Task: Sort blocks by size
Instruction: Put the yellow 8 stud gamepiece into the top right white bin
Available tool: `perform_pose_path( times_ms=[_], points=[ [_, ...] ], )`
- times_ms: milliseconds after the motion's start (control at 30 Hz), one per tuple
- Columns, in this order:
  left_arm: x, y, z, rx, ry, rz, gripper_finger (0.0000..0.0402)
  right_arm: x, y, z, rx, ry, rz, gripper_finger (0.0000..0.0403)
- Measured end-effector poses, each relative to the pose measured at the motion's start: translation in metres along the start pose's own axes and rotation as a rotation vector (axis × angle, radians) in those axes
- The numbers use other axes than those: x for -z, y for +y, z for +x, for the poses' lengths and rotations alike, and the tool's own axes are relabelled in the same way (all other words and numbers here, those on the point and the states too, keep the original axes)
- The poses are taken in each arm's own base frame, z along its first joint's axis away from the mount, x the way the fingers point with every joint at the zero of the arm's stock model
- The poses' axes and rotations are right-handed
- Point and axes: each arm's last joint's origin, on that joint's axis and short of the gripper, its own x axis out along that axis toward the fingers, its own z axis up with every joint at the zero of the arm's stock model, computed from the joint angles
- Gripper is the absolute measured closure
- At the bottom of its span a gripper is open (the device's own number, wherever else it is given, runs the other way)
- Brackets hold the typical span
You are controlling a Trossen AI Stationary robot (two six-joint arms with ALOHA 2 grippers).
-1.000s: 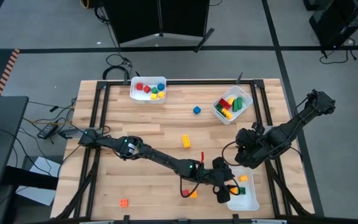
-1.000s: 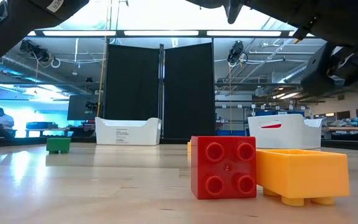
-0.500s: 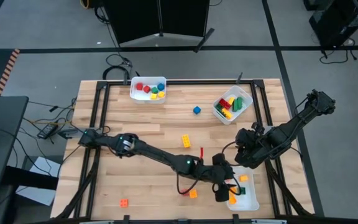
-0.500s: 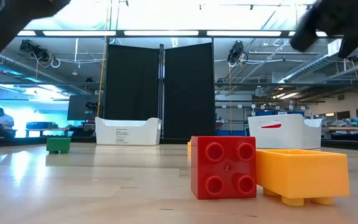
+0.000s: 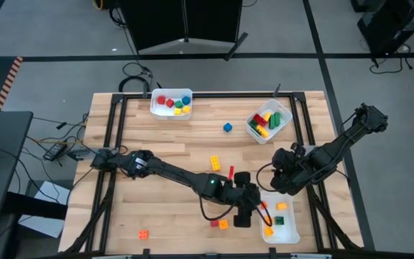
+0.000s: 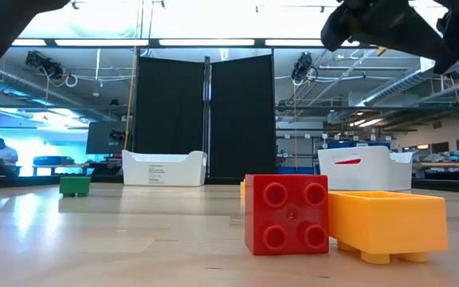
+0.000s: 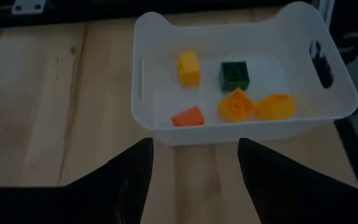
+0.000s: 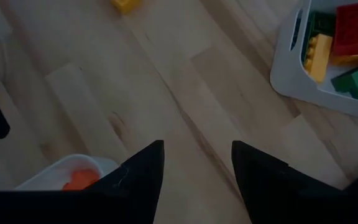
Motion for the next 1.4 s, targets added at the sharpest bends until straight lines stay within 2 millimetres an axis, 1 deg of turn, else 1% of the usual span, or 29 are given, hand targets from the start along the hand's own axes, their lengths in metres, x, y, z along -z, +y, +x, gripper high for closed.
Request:
perform_pose_path(
  times_ms=[100, 233, 333, 367, 433, 567, 633, 733, 833, 900, 1000, 1067, 1167, 1267, 1400],
  points=[
    [0.006, 0.000, 0.002, 0.006, 0.024, 0.008, 0.0158, 0.000, 0.001, 0.000, -0.011, 0.001, 0.005, 0.0203],
    [0.026, 0.004, 0.002, -0.034, 0.108, 0.009, 0.0158, -0.001, 0.004, 0.000, -0.040, -0.001, 0.016, 0.0204],
    [0.039, 0.008, -0.012, -0.048, 0.072, -0.015, 0.0158, -0.002, 0.006, 0.000, -0.061, -0.009, 0.026, 0.0201],
    [0.043, 0.011, -0.020, -0.044, 0.041, -0.030, 0.0158, -0.003, 0.007, 0.000, -0.070, -0.013, 0.031, 0.0200],
    [0.057, 0.018, -0.037, -0.044, -0.015, -0.063, 0.0158, -0.005, 0.009, 0.000, -0.098, -0.026, 0.052, 0.0196],
    [0.096, 0.035, -0.076, -0.036, -0.099, -0.128, 0.0158, -0.016, 0.016, 0.001, -0.183, -0.067, 0.124, 0.0176],
    [0.114, 0.043, -0.097, -0.028, -0.135, -0.161, 0.0158, -0.024, 0.020, 0.006, -0.221, -0.069, 0.143, 0.0161],
    [0.144, 0.055, -0.125, -0.027, -0.142, -0.199, 0.0158, -0.039, 0.028, 0.018, -0.246, -0.092, 0.159, 0.0137],
    [0.170, 0.066, -0.148, -0.039, -0.140, -0.233, 0.0158, -0.055, 0.041, 0.033, -0.278, -0.147, 0.142, 0.0116],
    [0.184, 0.072, -0.163, -0.042, -0.156, -0.248, 0.0158, -0.065, 0.051, 0.043, -0.302, -0.192, 0.146, 0.0106],
    [0.200, 0.079, -0.179, -0.043, -0.174, -0.253, 0.0158, -0.078, 0.062, 0.057, -0.326, -0.256, 0.157, 0.0094],
    [0.211, 0.083, -0.187, -0.045, -0.174, -0.250, 0.0158, -0.086, 0.067, 0.067, -0.319, -0.294, 0.132, 0.0091],
    [0.221, 0.087, -0.197, -0.042, -0.184, -0.252, 0.0158, -0.099, 0.072, 0.085, -0.323, -0.329, 0.164, 0.0090],
    [0.231, 0.090, -0.202, -0.045, -0.170, -0.247, 0.0158, -0.112, 0.076, 0.104, -0.319, -0.350, 0.220, 0.0094],
    [0.242, 0.093, -0.208, -0.063, -0.101, -0.228, 0.0158, -0.134, 0.085, 0.124, -0.271, -0.337, 0.249, 0.0096]
  ],
)
